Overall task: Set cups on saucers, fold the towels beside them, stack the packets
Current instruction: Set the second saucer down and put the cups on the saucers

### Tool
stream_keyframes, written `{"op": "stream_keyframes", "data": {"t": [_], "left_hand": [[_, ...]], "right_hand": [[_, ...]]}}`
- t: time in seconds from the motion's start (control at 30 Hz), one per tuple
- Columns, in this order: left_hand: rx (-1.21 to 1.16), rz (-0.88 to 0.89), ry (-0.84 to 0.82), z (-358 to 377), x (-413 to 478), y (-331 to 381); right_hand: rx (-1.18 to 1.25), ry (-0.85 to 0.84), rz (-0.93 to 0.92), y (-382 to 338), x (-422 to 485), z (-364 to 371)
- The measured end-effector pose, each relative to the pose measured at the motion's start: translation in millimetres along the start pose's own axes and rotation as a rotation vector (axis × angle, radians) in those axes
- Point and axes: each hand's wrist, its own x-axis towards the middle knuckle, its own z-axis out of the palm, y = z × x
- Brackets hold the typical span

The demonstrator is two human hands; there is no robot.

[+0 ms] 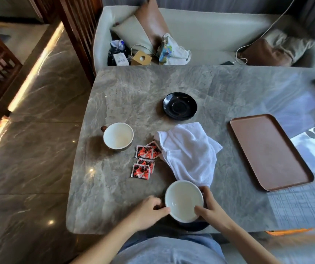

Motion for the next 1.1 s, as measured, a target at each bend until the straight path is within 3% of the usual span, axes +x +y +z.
{"op": "stream_keyframes", "data": {"t": [0.47,1.1], "left_hand": [[0.121,0.027,-0.115,19,35,14],[0.135,0.037,-0.102,14,44,6]], "right_hand": [[0.112,0.169,0.083,42,-15,-8],[0.008,0.131,0.058,40,-7,-15]]}}
